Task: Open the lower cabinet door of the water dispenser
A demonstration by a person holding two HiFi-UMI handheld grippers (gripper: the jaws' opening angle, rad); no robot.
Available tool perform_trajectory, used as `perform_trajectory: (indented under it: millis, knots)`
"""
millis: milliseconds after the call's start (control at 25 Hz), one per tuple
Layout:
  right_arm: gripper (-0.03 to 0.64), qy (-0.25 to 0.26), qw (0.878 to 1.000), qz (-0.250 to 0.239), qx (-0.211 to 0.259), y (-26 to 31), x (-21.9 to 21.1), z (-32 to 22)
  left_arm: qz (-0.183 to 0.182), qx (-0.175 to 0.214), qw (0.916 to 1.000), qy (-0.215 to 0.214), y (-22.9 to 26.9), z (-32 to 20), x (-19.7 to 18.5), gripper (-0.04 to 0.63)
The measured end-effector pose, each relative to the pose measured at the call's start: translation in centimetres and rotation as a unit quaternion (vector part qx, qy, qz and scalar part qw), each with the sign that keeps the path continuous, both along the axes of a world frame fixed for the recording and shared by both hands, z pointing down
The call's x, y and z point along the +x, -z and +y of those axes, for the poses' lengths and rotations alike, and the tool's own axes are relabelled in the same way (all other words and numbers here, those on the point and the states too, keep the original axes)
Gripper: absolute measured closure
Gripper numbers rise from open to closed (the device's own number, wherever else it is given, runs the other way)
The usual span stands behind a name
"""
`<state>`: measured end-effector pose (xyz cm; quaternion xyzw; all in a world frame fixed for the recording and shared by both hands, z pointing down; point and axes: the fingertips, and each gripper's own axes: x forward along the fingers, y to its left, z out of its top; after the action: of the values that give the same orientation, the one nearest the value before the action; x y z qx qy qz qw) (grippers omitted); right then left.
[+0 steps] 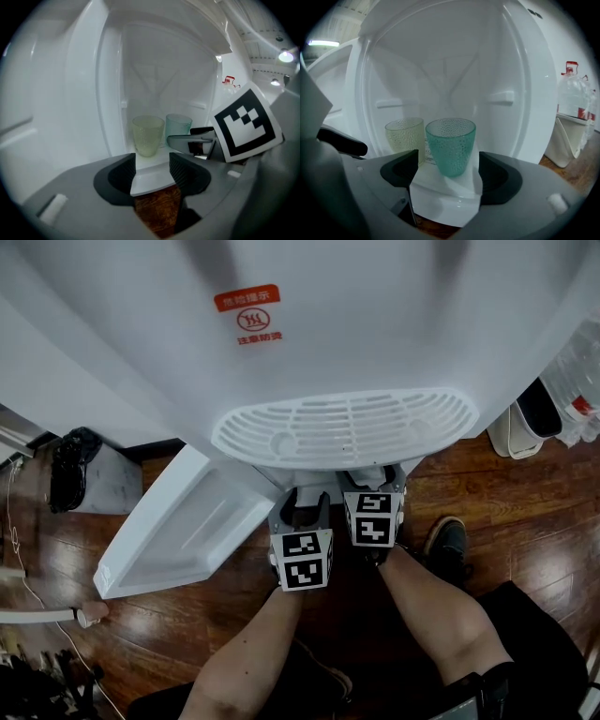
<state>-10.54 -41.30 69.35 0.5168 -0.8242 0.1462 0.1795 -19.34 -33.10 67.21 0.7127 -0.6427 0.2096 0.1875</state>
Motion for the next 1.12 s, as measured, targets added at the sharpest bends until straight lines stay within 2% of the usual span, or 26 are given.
perform_trajectory:
  millis: [160, 560, 760, 1120]
  knots:
    - [0.21, -0.004, 1.0, -0.002, 0.006, 0.0, -0.4, -0.8, 0.012, 0.002, 0.9999, -0.003, -0.1, -0.3, 0.2, 0.373]
    - [0.218, -0.018, 0.999, 0.016, 0.026, 0.4, -0.8, -2.2, 0.015, 0.0, 0.9998, -0.012, -0.1, -0.3, -0.1, 0.373]
    - [0.219, -0.02, 0.999, 0.029, 0.033, 0.3, -0.9, -2.5, 0.014, 0.023, 0.9995, -0.018, 0.7, -0.7, -0.3, 0.378]
    - [0.259, -0.025, 0.999, 0.029, 0.032, 0.1, -0.7, -2.7, 0.02, 0.02, 0.9991, -0.033, 0.5, -0.2, 0.8, 0.383]
